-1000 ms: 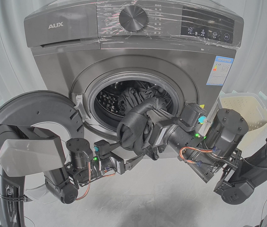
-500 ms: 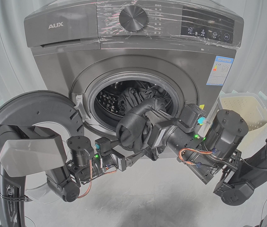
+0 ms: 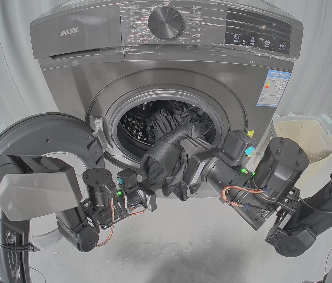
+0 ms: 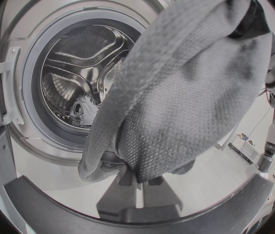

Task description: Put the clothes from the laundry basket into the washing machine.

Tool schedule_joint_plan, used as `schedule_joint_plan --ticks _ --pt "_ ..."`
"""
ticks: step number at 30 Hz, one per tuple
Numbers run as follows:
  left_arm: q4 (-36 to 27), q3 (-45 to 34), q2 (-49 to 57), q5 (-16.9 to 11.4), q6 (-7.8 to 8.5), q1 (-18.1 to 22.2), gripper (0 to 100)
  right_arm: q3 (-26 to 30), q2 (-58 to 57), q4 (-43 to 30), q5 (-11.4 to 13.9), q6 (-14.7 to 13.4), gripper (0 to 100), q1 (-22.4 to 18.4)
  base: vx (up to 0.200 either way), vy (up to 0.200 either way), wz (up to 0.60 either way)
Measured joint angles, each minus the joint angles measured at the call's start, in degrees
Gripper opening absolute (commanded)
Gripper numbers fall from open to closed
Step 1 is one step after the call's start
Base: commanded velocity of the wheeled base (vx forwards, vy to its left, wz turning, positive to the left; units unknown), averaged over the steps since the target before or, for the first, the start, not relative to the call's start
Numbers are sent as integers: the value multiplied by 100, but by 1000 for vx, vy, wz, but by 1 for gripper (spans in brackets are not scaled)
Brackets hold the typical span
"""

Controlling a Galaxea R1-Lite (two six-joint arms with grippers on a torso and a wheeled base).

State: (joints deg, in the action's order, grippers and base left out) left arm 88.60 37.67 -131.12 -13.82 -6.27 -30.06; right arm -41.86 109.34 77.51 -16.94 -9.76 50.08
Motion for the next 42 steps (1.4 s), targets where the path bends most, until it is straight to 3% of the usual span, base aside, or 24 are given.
schedule_joint_plan --ticks 11,18,23,35,36,42 --pt "7 -1460 1128 -101 37 -455 0 -11 45 -7 9 5 0 -168 0 0 0" --pt "5 -2185 2092 -429 -5 -607 0 -6 130 -7 11 2 0 -210 0 0 0" --pt "9 -2354 2658 -691 -106 -623 0 46 265 1 15 -22 0 -206 0 0 0" --pt "2 -2232 2996 -717 -189 -603 0 300 423 94 77 -104 0 -151 0 0 0" --pt "2 -2215 3000 -714 -196 -592 0 304 428 99 74 -104 100 -146 0 0 0" --pt "5 -2050 3018 -692 -288 -474 0 482 439 57 77 -104 100 -129 0 0 0"
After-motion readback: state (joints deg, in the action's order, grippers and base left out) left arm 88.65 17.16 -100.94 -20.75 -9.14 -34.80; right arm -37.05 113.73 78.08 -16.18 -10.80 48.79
